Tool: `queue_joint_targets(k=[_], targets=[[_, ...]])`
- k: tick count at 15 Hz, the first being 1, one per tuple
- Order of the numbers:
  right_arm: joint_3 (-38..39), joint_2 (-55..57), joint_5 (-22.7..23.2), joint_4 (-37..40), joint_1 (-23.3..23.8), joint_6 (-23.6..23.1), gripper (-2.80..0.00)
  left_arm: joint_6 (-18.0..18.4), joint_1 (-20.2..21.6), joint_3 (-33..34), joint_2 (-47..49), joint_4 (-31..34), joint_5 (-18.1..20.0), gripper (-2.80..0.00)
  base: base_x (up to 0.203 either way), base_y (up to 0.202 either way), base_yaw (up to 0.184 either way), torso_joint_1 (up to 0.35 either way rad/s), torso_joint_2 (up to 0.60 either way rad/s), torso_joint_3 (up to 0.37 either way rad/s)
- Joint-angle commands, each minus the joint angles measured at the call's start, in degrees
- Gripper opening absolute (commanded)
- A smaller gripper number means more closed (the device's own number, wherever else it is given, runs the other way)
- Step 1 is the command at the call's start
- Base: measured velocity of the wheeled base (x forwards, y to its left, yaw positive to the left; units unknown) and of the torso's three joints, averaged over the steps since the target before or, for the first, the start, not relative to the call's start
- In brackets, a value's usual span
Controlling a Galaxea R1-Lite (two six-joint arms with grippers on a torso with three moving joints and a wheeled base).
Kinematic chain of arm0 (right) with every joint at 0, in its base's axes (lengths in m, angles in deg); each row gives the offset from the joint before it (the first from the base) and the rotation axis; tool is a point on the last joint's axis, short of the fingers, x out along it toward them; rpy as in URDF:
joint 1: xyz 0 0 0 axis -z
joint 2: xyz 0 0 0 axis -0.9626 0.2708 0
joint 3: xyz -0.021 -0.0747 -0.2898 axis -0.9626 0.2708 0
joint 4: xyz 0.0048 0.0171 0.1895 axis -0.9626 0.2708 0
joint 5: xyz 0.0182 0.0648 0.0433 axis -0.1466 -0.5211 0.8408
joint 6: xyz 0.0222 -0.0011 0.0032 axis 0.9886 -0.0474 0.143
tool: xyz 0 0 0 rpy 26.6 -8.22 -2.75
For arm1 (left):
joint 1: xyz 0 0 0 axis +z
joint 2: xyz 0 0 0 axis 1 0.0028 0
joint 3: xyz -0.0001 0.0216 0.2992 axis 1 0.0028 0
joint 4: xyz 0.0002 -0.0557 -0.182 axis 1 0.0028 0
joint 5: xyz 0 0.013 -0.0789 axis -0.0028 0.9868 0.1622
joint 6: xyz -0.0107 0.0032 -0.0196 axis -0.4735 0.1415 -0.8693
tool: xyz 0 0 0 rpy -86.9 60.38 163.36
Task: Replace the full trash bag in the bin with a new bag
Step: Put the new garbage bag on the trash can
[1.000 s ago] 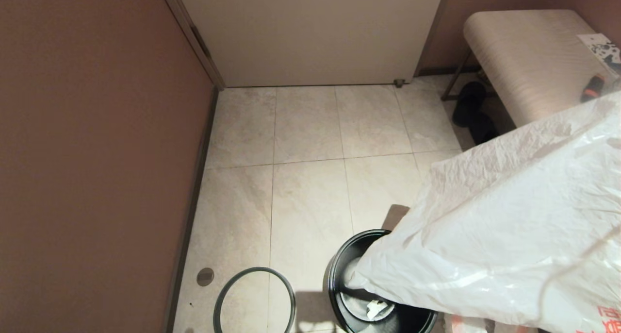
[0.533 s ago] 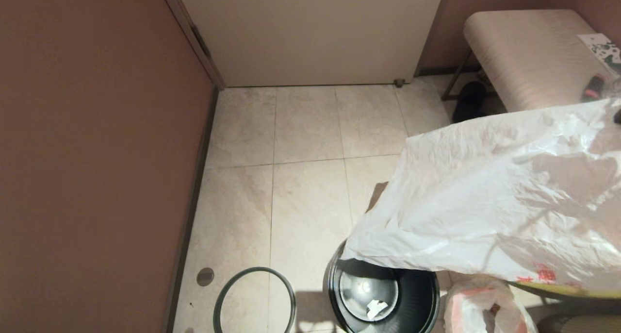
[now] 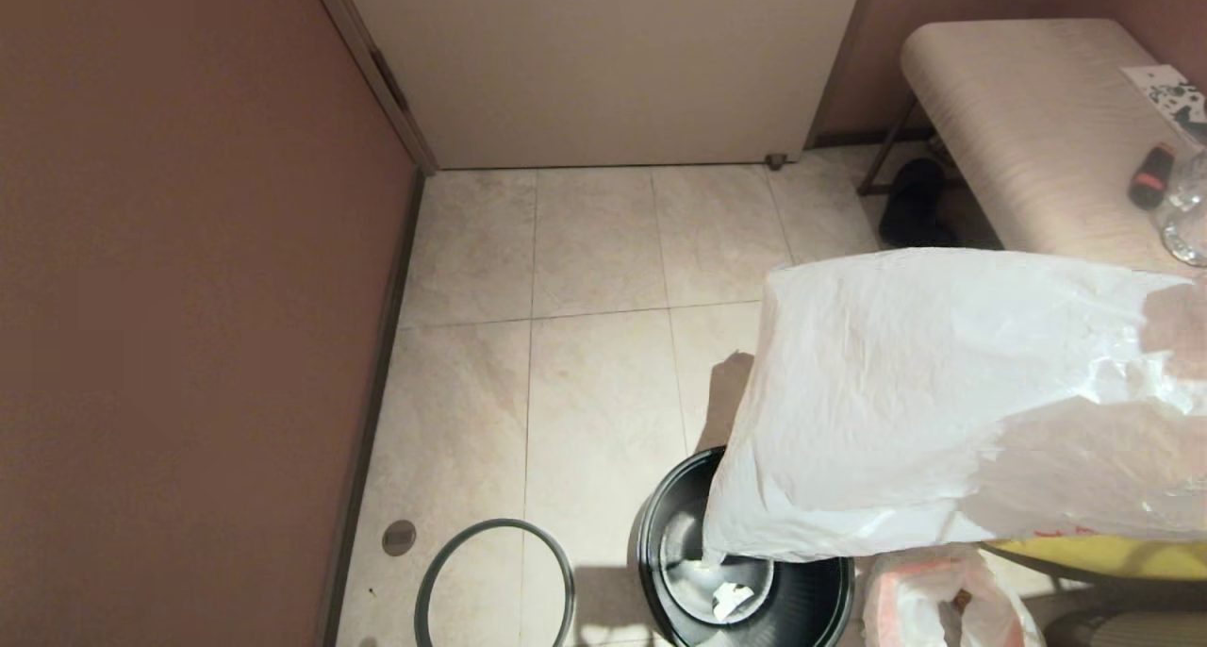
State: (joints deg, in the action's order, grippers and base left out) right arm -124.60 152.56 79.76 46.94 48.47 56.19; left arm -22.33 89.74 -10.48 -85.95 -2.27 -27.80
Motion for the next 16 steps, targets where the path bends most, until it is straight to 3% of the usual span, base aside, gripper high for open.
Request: queue_joint_targets(k=[1, 5, 9, 12, 16], targets=[[0.06, 2.81, 0.19, 2.06, -3.51, 2.78, -2.80, -0.01, 0.01, 0.00, 0.07, 0.00, 0.00, -2.80, 0.000, 0.000, 0.000, 0.000, 0.00, 0.000], [4.11, -2.04, 0.82, 2.02, -7.99, 2.88, -2.80, -0.01, 0.01, 0.00, 0.07, 0.00, 0.00, -2.80, 0.000, 0.000, 0.000, 0.000, 0.00, 0.000], [12.25, -7.91, 5.30, -1.84, -8.86, -3.55, -2.80, 0.05, 0.01, 0.00, 0.07, 0.00, 0.00, -2.80, 0.000, 0.000, 0.000, 0.000, 0.00, 0.000], [9.61, -5.14, 4.96, 4.35, -8.14, -3.67, -2.80, 0.08, 0.01, 0.00, 0.07, 0.00, 0.00, -2.80, 0.000, 0.000, 0.000, 0.000, 0.00, 0.000], [8.30, -3.11, 4.12, 5.34, -5.62, -4.40, -2.80, 0.07, 0.01, 0.00, 0.07, 0.00, 0.00, -2.80, 0.000, 0.000, 0.000, 0.000, 0.00, 0.000]])
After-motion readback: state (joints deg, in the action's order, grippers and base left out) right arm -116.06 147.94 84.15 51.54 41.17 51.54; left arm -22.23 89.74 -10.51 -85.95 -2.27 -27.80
